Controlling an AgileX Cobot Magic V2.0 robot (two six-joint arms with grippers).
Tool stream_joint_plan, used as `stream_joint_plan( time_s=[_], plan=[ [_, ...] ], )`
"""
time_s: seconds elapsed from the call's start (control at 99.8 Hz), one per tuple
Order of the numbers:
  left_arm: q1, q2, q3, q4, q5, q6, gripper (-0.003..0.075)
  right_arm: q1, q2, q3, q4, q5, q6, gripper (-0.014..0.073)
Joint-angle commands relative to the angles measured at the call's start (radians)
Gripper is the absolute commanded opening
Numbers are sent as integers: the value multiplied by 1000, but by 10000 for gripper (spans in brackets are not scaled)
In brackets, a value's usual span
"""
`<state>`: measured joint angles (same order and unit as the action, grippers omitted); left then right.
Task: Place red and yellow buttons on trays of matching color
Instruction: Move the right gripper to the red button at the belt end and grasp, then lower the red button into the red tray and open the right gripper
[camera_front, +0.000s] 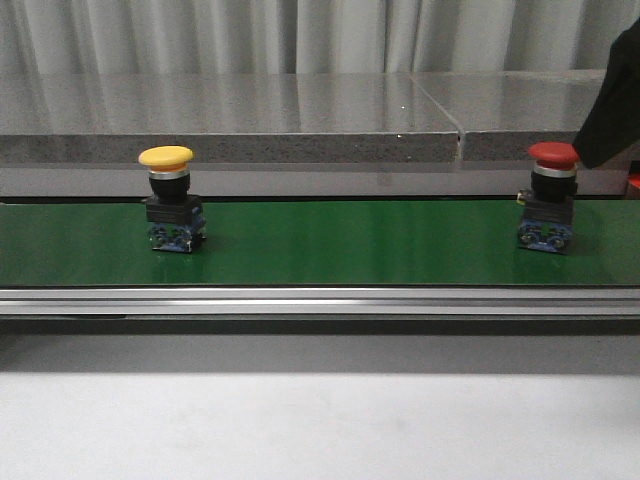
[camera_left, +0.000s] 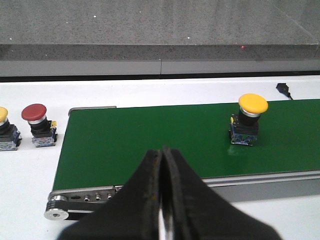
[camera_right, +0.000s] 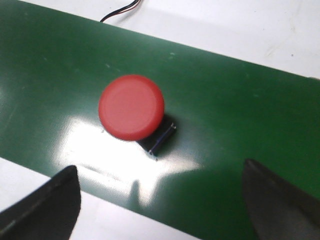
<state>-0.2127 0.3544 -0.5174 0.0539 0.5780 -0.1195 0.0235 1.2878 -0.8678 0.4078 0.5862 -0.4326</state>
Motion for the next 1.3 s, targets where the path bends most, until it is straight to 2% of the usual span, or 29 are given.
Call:
stream_joint_plan(
  time_s=[0.0,0.231,0.301,0.371,0.521,0.591,0.762,0.902,1.293],
  plan=[
    [-8,8,-25,-3,-68,-1,-19,6,17,-56,23,-52,-13,644],
    [-8,8,-25,-3,-68,-1,-19,6,109,-104,22,-77,-30,642],
    [-8,8,-25,-3,-68,-1,-19,6,130,-114,22,-80,-30,603],
    [-8,8,-25,-3,-68,-1,-19,6,146,-115,22,-98,-30,514],
    [-8,8,-25,-3,-68,-1,-19,5,163,-115,22,-105,-30,264],
    [-8,8,-25,-3,-68,-1,-19,5,163,-116,22,-105,-30,212],
    [-8,8,-25,-3,-68,-1,-19,-3,163,-172,22,-60,-30,204],
    [-8,8,-25,-3,-68,-1,-19,-57,163,-274,22,2,-30,204],
    [-8,8,-25,-3,-68,-1,-19,-387,265,-585,24,105,-2,204]
  ],
)
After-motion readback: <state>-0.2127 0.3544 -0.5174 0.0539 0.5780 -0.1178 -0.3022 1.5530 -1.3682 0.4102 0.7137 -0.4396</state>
